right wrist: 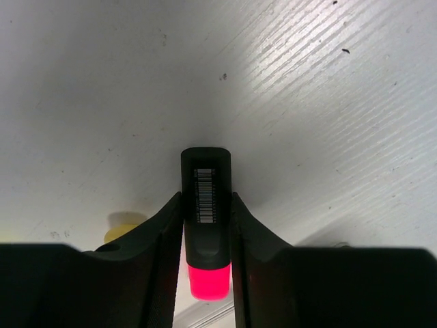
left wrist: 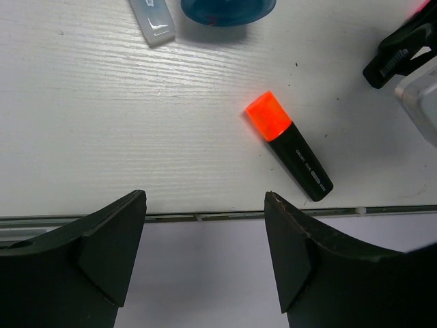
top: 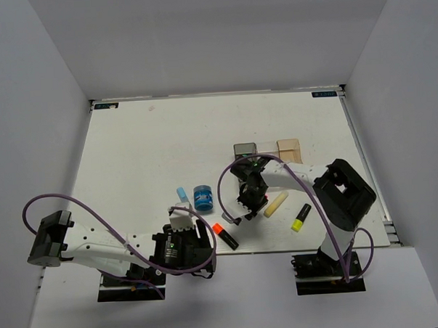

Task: Sort the stationery into containers
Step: Grab a piece of stationery with the right arm

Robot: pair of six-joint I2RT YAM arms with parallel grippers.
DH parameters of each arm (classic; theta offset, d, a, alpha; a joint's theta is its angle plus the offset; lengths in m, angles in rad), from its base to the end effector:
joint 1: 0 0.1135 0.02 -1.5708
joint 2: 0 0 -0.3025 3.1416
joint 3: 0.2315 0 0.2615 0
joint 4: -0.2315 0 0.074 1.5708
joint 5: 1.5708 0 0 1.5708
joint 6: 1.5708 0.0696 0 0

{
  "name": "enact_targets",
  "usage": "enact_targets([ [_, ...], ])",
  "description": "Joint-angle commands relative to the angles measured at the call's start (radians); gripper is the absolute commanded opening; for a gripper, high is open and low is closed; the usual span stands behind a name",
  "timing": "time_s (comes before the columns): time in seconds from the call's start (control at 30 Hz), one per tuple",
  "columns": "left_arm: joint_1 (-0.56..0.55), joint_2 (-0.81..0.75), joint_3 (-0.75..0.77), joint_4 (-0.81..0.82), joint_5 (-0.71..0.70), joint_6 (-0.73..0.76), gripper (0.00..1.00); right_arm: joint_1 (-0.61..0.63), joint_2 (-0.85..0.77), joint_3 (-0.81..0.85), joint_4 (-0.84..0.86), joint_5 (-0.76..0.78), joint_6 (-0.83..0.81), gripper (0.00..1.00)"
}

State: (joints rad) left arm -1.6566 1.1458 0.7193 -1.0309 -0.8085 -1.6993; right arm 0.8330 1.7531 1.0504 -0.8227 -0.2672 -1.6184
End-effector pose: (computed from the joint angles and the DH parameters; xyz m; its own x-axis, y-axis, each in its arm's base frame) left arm 0.0360 -0.1693 0.2171 -0.7002 -0.1490 -0.6982 -0.0046 0.9789 -0.2043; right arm 0.1978 0.2449 0.1513 0.7529 -0.6040 -0.2613 -0.6369 -0.7688 -0.0579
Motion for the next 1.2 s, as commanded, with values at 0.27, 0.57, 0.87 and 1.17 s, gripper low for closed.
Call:
enact_targets([
  [0.27, -0.019, -0.040, 0.043, -0.018, -0.050, -0.005, 0.80, -0.002, -0.039, -0.112, 0.005, -0.099, 0.241, 0.00],
  [0.57, -0.017, -0.026, 0.069, -0.015, -0.063, 0.021, 0.80, 0.000, -0.190, -0.102, 0.011, -0.135, 0.484, 0.00],
  [0.87, -0.019, -0.021, 0.088, -0.008, -0.064, 0.046, 0.80, -0.021, -0.271, -0.047, 0.152, 0.004, 0.730, 0.00],
  [1.17, -0.019, -0.006, 0.103, -0.004, -0.073, 0.049, 0.79, -0.081, -0.337, 0.071, 0.335, 0.183, 1.025, 0.00],
])
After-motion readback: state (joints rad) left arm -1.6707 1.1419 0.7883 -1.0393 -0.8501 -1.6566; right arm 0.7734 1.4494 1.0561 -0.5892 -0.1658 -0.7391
